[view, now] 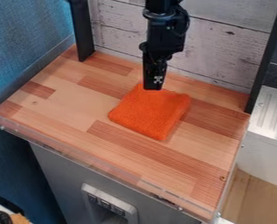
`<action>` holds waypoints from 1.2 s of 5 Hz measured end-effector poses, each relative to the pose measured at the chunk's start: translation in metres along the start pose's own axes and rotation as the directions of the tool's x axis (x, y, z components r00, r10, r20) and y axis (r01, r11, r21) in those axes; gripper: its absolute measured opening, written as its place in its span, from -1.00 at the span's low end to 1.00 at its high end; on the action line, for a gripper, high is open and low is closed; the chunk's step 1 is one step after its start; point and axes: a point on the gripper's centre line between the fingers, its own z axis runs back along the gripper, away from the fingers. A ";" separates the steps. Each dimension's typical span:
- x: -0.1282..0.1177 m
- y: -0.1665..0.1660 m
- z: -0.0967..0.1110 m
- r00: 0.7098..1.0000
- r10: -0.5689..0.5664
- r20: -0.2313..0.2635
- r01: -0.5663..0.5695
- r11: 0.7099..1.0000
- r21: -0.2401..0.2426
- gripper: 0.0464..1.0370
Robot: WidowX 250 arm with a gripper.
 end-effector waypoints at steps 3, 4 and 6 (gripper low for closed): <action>-0.003 0.008 -0.028 1.000 0.010 -0.001 -0.010 0.999 0.032 -0.96; -0.007 0.004 -0.044 1.000 0.013 0.004 -0.013 0.999 0.037 -0.97; -0.012 -0.002 -0.064 0.999 0.036 0.027 -0.037 0.998 0.050 -0.97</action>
